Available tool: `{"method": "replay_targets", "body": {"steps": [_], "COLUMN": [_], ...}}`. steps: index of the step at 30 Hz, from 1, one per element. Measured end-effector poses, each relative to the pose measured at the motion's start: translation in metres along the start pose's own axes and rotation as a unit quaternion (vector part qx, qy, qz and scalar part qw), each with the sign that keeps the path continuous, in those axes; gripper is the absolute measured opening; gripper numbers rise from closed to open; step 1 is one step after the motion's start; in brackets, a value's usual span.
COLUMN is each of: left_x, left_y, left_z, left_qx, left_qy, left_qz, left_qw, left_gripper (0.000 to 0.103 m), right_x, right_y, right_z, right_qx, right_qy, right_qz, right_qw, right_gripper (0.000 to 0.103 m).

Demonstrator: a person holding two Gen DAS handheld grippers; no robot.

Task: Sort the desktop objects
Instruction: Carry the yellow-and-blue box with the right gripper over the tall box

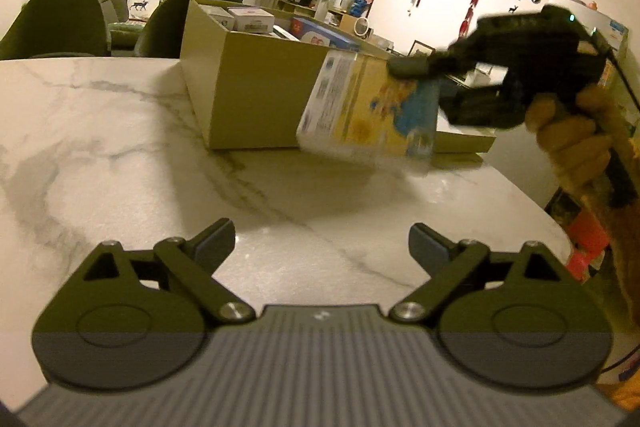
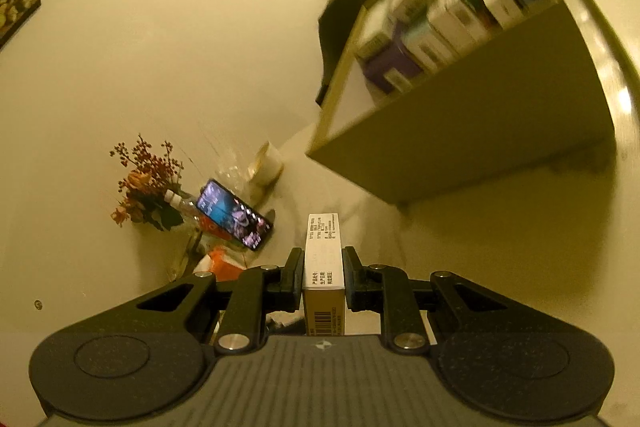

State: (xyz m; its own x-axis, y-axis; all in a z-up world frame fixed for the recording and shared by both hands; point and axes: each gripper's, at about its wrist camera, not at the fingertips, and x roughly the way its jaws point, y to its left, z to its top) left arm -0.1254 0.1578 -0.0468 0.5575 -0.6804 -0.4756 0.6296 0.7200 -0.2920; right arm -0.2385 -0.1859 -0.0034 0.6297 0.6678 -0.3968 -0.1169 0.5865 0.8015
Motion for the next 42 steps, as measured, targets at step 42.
{"method": "replay_targets", "body": {"steps": [42], "left_x": [0.005], "left_y": [0.026], "left_z": [0.002], "left_qx": [-0.046], "left_qy": [-0.006], "left_qz": [0.024], "left_qw": [0.9986], "left_gripper": [0.095], "right_x": [0.006], "right_y": [-0.003], "right_z": [0.122], "right_qx": [0.050], "right_qy": [-0.152], "right_qz": [-0.137], "right_qw": [0.977], "right_gripper": [0.022]}}
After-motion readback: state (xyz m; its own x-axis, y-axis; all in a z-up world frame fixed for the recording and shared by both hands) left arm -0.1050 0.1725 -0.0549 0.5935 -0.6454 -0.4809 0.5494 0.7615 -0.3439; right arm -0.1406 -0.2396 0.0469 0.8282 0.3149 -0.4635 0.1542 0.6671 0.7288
